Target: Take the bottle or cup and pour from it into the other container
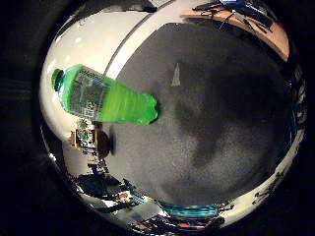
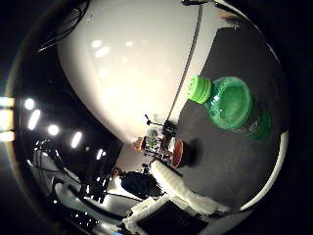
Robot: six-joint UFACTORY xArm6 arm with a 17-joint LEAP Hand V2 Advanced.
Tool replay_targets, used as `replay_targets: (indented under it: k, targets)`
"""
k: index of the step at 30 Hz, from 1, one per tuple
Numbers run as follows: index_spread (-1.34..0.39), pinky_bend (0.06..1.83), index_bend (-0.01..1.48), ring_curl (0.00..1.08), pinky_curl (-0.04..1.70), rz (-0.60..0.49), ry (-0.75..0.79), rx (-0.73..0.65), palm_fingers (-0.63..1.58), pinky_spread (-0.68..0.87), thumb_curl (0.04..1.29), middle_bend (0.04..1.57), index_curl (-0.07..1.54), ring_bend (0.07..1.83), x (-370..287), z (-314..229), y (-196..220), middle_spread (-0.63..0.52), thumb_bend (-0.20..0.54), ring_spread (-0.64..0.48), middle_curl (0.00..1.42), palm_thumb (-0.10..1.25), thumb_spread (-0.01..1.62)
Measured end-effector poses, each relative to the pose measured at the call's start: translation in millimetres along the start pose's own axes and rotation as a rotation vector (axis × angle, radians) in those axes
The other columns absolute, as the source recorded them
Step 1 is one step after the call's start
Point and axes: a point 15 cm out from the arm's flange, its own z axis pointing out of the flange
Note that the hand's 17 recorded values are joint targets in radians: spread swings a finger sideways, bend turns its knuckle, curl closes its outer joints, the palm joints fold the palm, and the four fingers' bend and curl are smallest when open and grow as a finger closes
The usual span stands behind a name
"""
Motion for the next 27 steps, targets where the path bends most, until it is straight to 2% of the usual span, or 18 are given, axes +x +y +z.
replay_targets:
  k: [18,27]
  targets:
    - [-0.19,0.85,0.15,0.25,0.02,0.018,-0.041,-0.044,0.07,0.44,0.31,0.25,0.27,0.43,21.7,30.0,9.0,0.15,-0.028,0.18,0.33,0.51,0.94]
    - [-0.18,0.87,0.15,0.27,0.01,0.018,-0.068,-0.084,0.13,0.42,0.32,0.29,0.25,0.52,23.9,53.2,11.4,0.11,-0.028,0.14,0.34,0.53,0.95]
